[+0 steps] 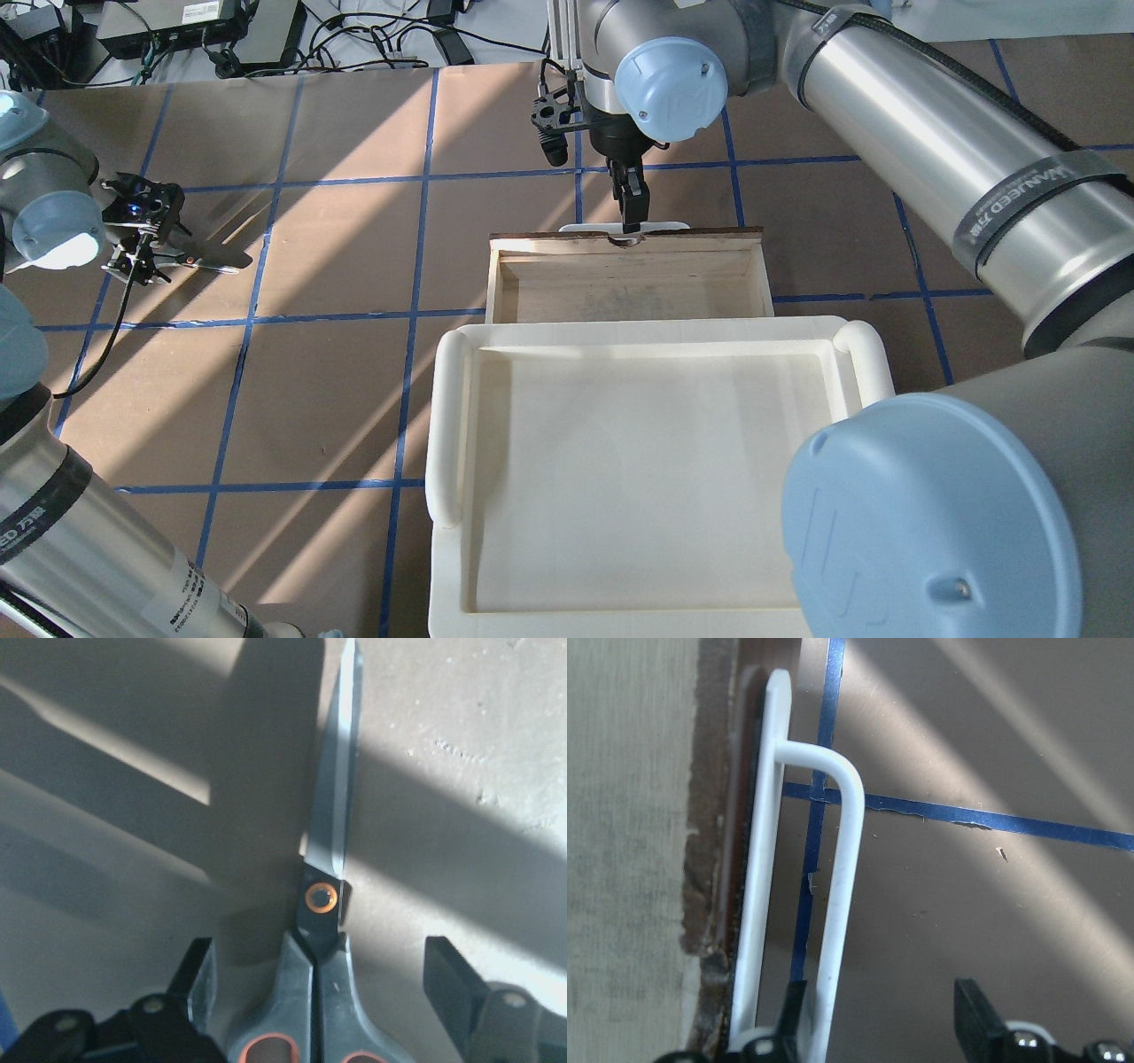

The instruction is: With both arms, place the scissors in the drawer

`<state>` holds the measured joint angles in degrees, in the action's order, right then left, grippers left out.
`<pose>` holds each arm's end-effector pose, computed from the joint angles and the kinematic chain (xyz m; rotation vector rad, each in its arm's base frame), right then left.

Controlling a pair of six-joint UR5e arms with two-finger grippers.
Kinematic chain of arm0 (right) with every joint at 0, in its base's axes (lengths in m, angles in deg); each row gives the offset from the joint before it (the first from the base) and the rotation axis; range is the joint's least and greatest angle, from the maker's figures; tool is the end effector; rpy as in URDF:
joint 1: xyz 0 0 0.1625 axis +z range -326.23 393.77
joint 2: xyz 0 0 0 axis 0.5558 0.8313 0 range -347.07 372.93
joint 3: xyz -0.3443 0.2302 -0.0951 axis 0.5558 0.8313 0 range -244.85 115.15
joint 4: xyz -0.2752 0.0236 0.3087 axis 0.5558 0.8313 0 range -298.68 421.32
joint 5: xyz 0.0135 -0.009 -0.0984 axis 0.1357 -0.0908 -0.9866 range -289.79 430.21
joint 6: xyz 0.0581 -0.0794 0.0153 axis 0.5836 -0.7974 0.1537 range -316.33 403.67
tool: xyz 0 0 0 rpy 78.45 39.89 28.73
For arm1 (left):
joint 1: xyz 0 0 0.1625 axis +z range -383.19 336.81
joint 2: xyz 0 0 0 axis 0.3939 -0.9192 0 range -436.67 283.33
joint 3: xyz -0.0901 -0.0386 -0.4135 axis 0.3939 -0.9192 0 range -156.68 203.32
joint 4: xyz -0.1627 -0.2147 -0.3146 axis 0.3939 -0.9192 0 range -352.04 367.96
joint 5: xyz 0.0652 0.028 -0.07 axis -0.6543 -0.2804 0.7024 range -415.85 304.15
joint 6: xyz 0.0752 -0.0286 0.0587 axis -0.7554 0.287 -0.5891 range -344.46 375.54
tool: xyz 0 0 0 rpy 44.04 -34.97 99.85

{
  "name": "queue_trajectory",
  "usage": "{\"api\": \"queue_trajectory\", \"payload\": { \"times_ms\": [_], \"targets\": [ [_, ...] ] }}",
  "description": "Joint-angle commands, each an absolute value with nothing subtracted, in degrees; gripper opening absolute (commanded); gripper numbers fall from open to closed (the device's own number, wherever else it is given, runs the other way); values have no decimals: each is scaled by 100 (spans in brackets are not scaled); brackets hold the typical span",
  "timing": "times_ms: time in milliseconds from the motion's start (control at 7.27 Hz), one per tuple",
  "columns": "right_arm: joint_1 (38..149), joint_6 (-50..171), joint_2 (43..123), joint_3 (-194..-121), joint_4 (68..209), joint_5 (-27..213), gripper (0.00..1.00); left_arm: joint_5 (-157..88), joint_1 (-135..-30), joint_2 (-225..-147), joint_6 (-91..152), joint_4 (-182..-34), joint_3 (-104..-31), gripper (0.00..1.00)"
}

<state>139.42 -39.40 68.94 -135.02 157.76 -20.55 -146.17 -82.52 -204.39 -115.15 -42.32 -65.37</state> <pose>0.3169 -0.6416 0.3069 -2.3324 1.9998 0.1837 0.2333 -0.6532 0.1722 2.3624 1.9822 -0.0060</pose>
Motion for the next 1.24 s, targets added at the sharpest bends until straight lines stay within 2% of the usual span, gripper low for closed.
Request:
{"api": "queue_trajectory", "payload": {
  "times_ms": [0, 138, 275, 413, 550, 688, 826, 963, 1101],
  "targets": [
    [13941, -4044, 6804, -13402, 15826, -2128, 62, -14638, -8252, -20472, -11524, -4231, -6510, 80],
    [13941, -4044, 6786, -13367, 15826, -2128, 63, -14638, -8252, -20481, -11524, -4231, -6510, 69],
    [13941, -4035, 6768, -13358, 15870, -2119, 63, -14647, -8252, -20472, -11533, -4231, -6501, 32],
    [13933, -4044, 6768, -13366, 15931, -2119, 63, -14647, -8252, -20472, -11533, -4231, -6492, 11],
    [13932, -4035, 6768, -13367, 15932, -2102, 62, -14647, -8252, -20464, -11533, -4231, -6483, 0],
    [13932, -4018, 6803, -13367, 15932, -2110, 64, -14647, -8252, -20437, -11542, -4231, -6483, 0],
    [13932, -3931, 6960, -13367, 15932, -2076, 85, -14638, -8252, -20394, -11542, -4222, -6483, 0],
    [13932, -3904, 7153, -13384, 15914, -2049, 92, -14568, -8261, -20332, -11533, -4231, -6483, 0],
    [13915, -3825, 7390, -13419, 15897, -2058, 92, -14585, -8339, -20184, -11533, -4283, -6475, 0]
  ]
}}
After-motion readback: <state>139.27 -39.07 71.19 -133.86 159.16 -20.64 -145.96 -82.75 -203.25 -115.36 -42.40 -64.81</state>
